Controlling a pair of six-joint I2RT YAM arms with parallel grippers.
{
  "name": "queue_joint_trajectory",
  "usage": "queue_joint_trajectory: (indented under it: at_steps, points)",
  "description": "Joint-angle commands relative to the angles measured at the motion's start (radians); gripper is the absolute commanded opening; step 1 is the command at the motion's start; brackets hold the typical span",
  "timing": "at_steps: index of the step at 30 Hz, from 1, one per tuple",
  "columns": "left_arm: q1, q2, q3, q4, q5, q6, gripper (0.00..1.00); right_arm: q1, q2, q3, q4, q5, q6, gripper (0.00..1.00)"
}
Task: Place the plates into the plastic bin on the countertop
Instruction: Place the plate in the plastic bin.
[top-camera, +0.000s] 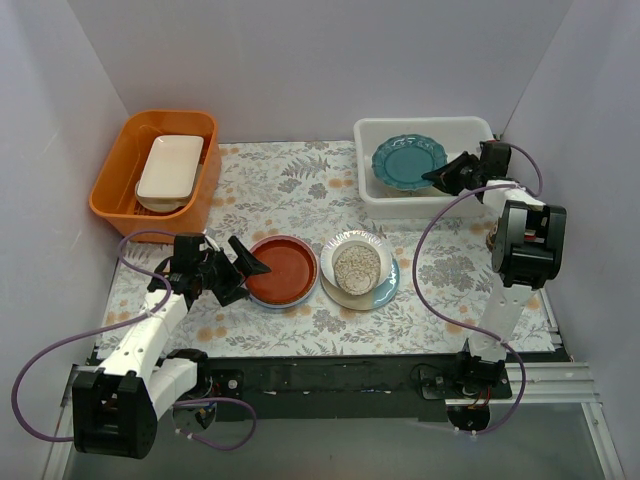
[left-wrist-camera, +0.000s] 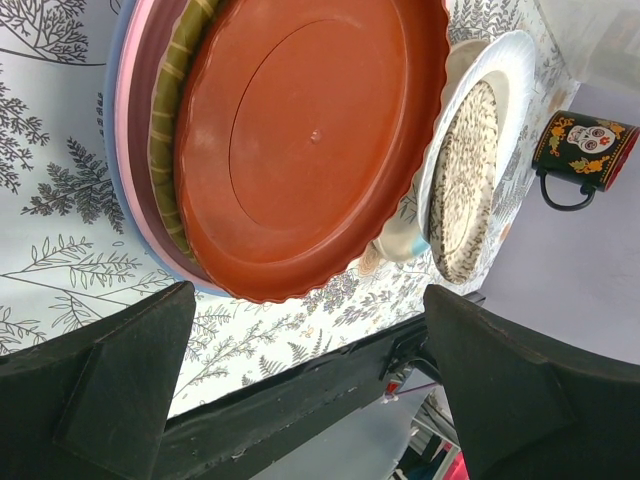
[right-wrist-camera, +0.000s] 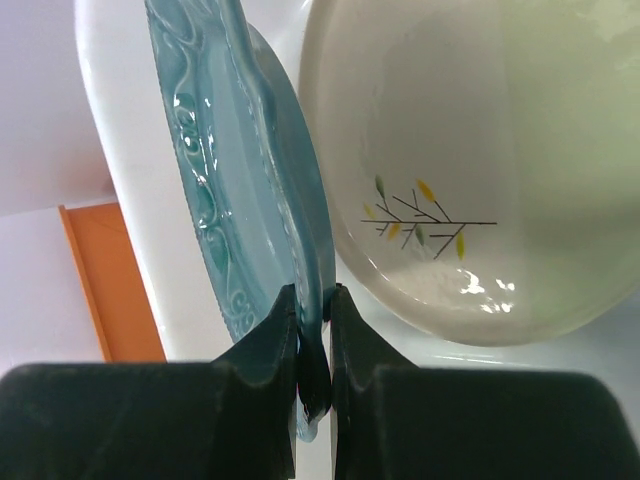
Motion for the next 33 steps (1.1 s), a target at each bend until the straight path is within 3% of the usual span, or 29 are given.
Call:
queue_joint_trajectory:
  at_steps: [1, 7, 13, 21, 33]
  points:
    - [-0.005, 0.003, -0.003, 0.008, 0.02, 0.018, 0.98, 0.001, -0.026, 0.096, 0.086, -0.052, -0.005, 0.01]
    - [-0.005, 0.002, -0.009, 0.011, 0.018, 0.012, 0.98, 0.003, -0.004, 0.121, 0.065, -0.07, -0.02, 0.02]
    - [-0.005, 0.005, -0.006, 0.013, 0.028, 0.012, 0.98, 0.003, 0.028, 0.138, 0.04, -0.076, -0.034, 0.15]
    - [-0.003, 0.011, 0.005, 0.006, 0.031, 0.014, 0.98, 0.003, 0.06, 0.154, -0.019, -0.075, -0.088, 0.22]
    - [-0.005, 0.002, 0.006, -0.001, 0.032, 0.014, 0.98, 0.003, 0.077, 0.161, -0.101, -0.055, -0.152, 0.44]
